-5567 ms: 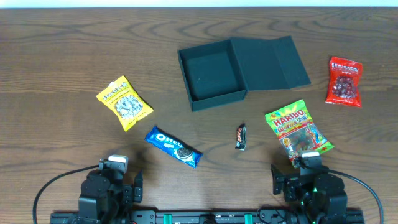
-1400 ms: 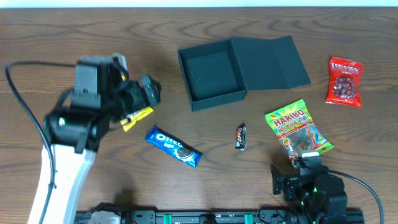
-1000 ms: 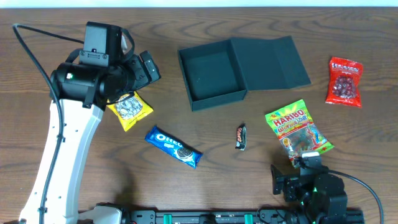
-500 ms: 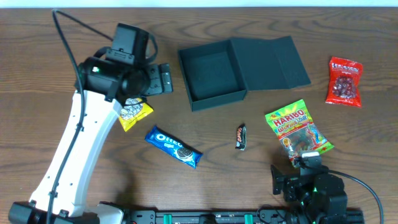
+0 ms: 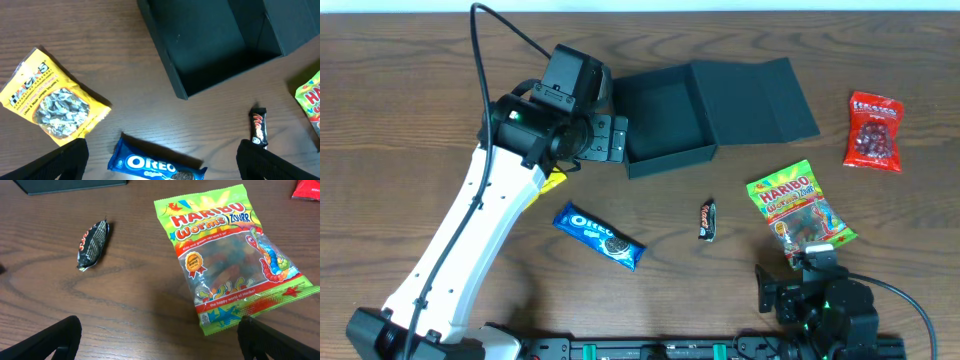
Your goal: Pack container
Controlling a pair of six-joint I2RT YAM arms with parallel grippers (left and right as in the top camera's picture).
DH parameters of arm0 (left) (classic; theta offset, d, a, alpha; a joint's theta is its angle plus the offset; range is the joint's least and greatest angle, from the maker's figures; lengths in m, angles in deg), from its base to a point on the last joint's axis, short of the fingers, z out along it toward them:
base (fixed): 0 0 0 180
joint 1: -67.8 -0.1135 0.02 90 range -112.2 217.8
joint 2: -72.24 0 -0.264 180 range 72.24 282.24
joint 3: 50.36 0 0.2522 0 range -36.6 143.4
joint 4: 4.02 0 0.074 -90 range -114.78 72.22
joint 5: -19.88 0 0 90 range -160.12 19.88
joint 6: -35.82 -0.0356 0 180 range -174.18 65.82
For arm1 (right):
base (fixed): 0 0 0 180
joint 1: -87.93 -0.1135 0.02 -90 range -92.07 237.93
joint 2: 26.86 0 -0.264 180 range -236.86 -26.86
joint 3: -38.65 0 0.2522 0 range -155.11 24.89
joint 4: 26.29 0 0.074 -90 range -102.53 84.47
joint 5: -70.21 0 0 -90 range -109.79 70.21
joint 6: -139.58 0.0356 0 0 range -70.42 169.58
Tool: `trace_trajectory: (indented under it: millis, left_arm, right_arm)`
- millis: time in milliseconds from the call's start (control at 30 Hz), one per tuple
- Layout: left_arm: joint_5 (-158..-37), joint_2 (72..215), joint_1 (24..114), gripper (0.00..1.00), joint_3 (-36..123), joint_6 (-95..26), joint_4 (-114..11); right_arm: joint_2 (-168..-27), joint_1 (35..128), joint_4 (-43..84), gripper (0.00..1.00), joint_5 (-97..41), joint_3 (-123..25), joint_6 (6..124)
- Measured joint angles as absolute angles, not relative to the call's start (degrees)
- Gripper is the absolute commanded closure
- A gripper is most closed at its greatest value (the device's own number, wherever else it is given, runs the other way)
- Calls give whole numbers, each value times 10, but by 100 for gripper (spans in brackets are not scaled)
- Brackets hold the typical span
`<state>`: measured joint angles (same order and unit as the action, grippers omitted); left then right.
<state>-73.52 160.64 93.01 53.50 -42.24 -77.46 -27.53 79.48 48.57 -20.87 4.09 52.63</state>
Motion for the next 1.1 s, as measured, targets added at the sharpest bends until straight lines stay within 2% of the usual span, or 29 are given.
trace_trajectory:
  millis: [200,400,600,767,1100]
  left_arm:
    - [-735,1606,930,4,535,-425,-775]
    - [-735,1606,930,4,535,-425,-775]
    - [-738,1606,930,5,535,-427,-775]
    - [-785,1606,930,5,535,-434,-773]
    - [-828,1606,930,4,535,-453,-769]
  right_arm:
    - [-275,795,461,1,-184,41,510]
    - [-275,795,356,1,-194,41,533]
    - [-275,795,347,1,-203,41,562]
    - [-275,795,344,1,-204,41,600]
    - [-285,795,281,1,-245,41,645]
